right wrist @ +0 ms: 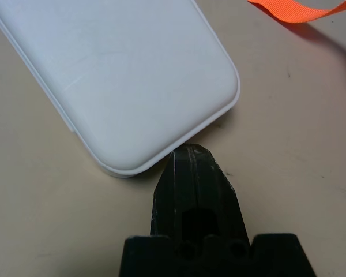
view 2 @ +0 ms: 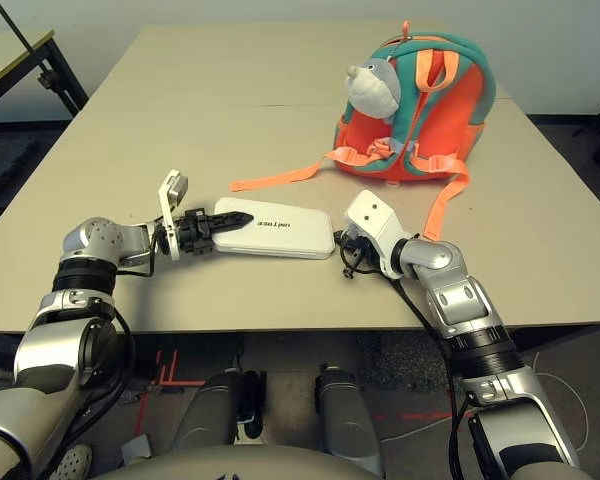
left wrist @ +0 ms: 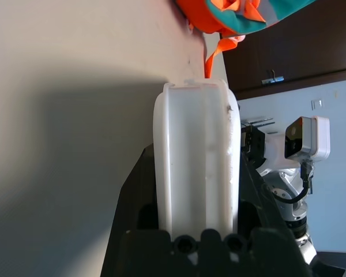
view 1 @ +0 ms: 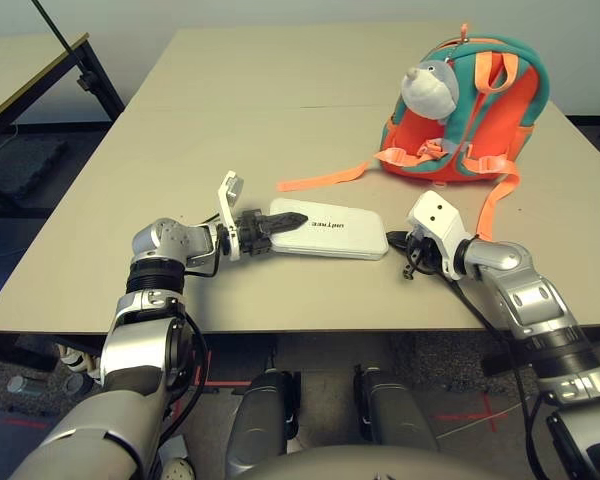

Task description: Put the pencil case into the backpack and zip it.

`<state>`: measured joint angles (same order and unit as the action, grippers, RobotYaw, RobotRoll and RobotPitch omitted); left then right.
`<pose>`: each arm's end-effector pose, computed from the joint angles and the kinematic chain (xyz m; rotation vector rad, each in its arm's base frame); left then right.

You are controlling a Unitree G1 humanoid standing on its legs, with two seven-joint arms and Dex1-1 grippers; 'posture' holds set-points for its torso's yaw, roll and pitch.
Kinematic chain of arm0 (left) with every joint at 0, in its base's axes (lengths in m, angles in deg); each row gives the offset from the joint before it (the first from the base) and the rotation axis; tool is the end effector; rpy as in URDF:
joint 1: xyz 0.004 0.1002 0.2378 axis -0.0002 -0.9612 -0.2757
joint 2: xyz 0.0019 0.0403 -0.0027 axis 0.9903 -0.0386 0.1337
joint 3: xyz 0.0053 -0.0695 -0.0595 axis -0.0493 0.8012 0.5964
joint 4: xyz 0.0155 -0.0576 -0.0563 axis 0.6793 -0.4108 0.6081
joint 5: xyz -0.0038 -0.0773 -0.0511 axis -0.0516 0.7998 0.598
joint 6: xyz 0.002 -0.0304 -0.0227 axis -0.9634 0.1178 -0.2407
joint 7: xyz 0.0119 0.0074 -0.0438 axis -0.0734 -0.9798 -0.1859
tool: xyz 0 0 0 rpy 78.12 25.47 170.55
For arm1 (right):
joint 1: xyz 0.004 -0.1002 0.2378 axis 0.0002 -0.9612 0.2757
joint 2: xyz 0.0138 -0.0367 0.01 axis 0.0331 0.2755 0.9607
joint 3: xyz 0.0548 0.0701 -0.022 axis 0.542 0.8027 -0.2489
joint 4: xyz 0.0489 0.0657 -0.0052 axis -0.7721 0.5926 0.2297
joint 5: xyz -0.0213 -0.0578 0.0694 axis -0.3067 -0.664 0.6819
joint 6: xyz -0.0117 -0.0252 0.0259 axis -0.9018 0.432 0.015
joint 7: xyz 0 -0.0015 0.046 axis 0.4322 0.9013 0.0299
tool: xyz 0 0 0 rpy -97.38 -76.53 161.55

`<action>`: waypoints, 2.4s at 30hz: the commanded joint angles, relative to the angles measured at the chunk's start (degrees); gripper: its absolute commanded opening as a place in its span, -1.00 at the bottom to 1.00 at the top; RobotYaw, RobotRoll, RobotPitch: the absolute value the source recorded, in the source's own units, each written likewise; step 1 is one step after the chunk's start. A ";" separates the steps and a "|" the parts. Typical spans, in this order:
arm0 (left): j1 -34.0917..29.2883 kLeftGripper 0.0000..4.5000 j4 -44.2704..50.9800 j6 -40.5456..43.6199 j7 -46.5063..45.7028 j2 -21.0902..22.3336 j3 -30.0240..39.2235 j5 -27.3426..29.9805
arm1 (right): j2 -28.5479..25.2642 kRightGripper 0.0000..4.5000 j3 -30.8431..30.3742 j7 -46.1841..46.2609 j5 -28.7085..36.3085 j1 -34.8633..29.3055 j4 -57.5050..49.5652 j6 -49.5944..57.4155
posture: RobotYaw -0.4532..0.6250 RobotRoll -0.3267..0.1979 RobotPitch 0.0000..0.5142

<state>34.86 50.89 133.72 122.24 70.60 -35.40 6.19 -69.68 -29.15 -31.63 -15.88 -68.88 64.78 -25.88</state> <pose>0.2919 0.1952 0.1015 -0.9340 0.7823 -0.8626 0.2525 -0.2044 0.1116 -0.4448 0.3057 0.8257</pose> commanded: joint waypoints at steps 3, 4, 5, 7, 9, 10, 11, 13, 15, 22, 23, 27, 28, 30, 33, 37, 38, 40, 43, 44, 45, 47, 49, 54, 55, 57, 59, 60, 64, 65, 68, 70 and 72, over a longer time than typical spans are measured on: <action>0.83 -0.43 2.34 -3.56 -5.87 -1.95 3.53 -0.28 | 0.53 -1.00 -0.72 0.40 0.21 0.68 0.07 -1.62 | -0.48 0.25 -0.62; 1.42 -0.43 2.67 -4.10 -6.91 -2.05 5.00 0.15 | 0.49 -1.00 -0.52 0.77 0.11 0.71 0.40 -1.83 | -0.48 0.25 -0.62; 1.90 -0.43 3.37 -4.98 -8.01 -2.12 6.29 0.42 | 0.45 -1.00 -0.26 1.05 0.12 0.74 0.88 -2.15 | -0.48 0.25 -0.62; 2.28 -0.43 4.81 -7.86 -10.37 -1.92 7.41 -0.47 | 0.07 -1.00 0.25 1.35 0.19 0.70 1.89 -2.76 | -0.47 0.25 -0.62; 2.34 -0.43 6.27 -9.57 -11.46 -1.62 8.06 -0.44 | -0.53 -0.94 0.74 1.52 0.16 0.62 2.66 -3.31 | -0.47 0.25 -0.61; 2.62 -0.43 7.40 -10.27 -12.41 -1.40 8.88 -0.04 | -0.98 -0.87 1.44 1.66 0.40 0.70 3.17 -3.33 | -0.47 0.25 -0.61; 2.84 -0.43 8.33 -10.68 -13.21 -1.21 9.46 0.35 | -1.33 -0.77 2.06 1.78 0.70 0.81 3.55 -3.20 | -0.47 0.25 -0.61; 3.41 -0.44 10.47 -11.47 -14.83 -0.63 10.89 1.36 | -2.23 -0.50 3.88 1.91 1.95 1.22 4.20 -2.06 | -0.46 0.25 -0.60; 3.77 -0.44 12.49 -12.08 -15.86 0.01 11.70 2.00 | -2.79 -0.17 6.03 1.94 3.70 1.66 4.33 -0.06 | -0.46 0.25 -0.60; 4.96 -0.44 16.75 -16.39 -18.60 0.90 12.95 1.88 | -2.41 0.99 16.35 4.73 13.17 4.22 2.12 11.28 | -0.45 0.25 -0.58; 5.01 -0.44 16.89 -17.45 -19.02 0.92 12.79 1.44 | -2.03 1.00 18.15 5.68 14.73 4.78 1.91 12.75 | -0.45 0.25 -0.58; 5.02 -0.44 16.51 -21.10 -20.19 0.85 12.29 0.70 | -0.70 1.00 23.28 8.97 19.66 6.66 1.37 16.63 | -0.45 0.25 -0.58; 5.10 -0.44 16.24 -21.99 -20.55 0.85 12.10 0.39 | -0.53 1.00 24.24 9.87 20.52 7.18 1.28 17.45 | -0.45 0.25 -0.58; 5.28 -0.44 15.76 -23.40 -21.21 0.65 12.04 0.25 | -0.15 1.00 25.90 11.69 22.21 8.17 0.99 19.20 | -0.45 0.25 -0.58; 5.60 -0.44 15.09 -24.86 -21.81 0.53 11.68 0.04 | 0.95 1.00 28.10 14.78 24.60 10.26 0.68 20.98 | -0.45 0.25 -0.58; 5.76 -0.44 14.43 -26.25 -22.13 0.64 11.11 -0.12 | 1.78 1.00 28.57 17.29 25.02 13.08 2.65 19.22 | -0.49 0.25 -0.57; 5.79 -0.44 14.32 -26.49 -22.19 0.65 11.01 -0.10 | 1.81 1.00 28.45 17.54 24.96 13.46 3.11 18.71 | -0.49 0.25 -0.57; 5.84 -0.44 14.09 -27.09 -22.46 0.62 10.87 -0.09 | 2.45 1.00 27.62 18.31 23.78 15.34 5.55 15.78 | -0.48 0.25 -0.58; 5.89 -0.44 13.78 -27.66 -22.79 0.61 10.71 -0.01 | 3.42 1.00 26.23 19.44 21.96 18.11 9.95 11.79 | -0.47 0.25 -0.60; 5.90 -0.44 13.73 -27.78 -22.90 0.62 10.67 0.02 | 3.69 1.00 25.68 19.92 21.03 19.02 11.97 10.14 | -0.47 0.25 -0.60; 5.91 -0.44 13.72 -27.91 -23.01 0.60 10.64 0.04 | 3.94 1.00 25.19 20.36 20.00 19.96 14.09 8.26 | -0.46 0.25 -0.61; 5.94 -0.44 13.85 -28.04 -23.31 0.59 10.63 0.12 | 4.37 1.00 24.36 21.54 17.72 22.08 19.10 4.08 | -0.44 0.25 -0.62; 5.89 -0.44 14.05 -28.12 -23.54 0.57 10.63 0.24 | 4.73 1.00 24.10 22.09 16.62 23.99 23.57 0.75 | -0.44 0.25 -0.62; 5.49 -0.44 14.70 -28.31 -23.84 0.46 10.47 0.31 | 5.88 1.00 23.09 22.87 14.17 28.33 33.17 -6.08 | -0.43 0.25 -0.63; 5.39 -0.44 14.85 -28.36 -23.91 0.39 10.44 0.32 | 6.10 1.00 22.97 22.81 13.91 28.84 34.38 -6.95 | -0.40 0.25 -0.65; 5.23 -0.44 15.16 -28.35 -24.04 0.26 10.42 0.41 | 6.37 1.00 22.81 22.66 13.53 29.50 36.05 -8.29 | -0.40 0.25 -0.65; 5.09 -0.44 15.37 -28.36 -24.16 0.16 10.43 0.46 | 6.46 0.92 22.84 22.70 13.36 29.93 37.21 -9.22 | -0.39 0.25 -0.66; 5.04 -0.44 15.42 -28.37 -24.18 0.13 10.43 0.46 | 6.42 0.84 22.82 22.69 13.25 30.11 37.73 -9.64 | -0.39 0.25 -0.66; 4.98 -0.44 15.36 -28.47 -24.19 -0.03 10.30 0.40 | 6.12 0.25 22.66 22.48 13.06 30.42 38.74 -10.61 | -0.40 0.25 -0.66; 5.00 -0.44 15.29 -28.51 -24.16 -0.08 10.23 0.38 | 6.08 0.06 22.67 22.39 13.03 30.45 38.85 -10.71 | -0.41 0.25 -0.66; 5.16 -0.44 14.99 -28.69 -24.03 -0.32 9.90 0.25 | 5.96 -0.49 22.66 22.25 13.06 30.29 38.73 -10.85 | -0.42 0.25 -0.66; 5.37 -0.44 14.66 -28.89 -23.94 -0.45 9.73 0.12 | 5.92 -0.78 22.59 22.18 13.05 30.03 38.42 -10.91 | -0.42 0.25 -0.66; 5.61 -0.44 14.28 -29.14 -23.83 -0.46 9.55 0.10 | 5.89 -0.89 22.49 22.04 13.04 29.69 37.81 -10.84 | -0.43 0.25 -0.66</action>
<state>39.33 64.50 105.74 97.92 69.96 -25.87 6.25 -63.34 -6.50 -9.21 -2.71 -39.17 102.99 -36.35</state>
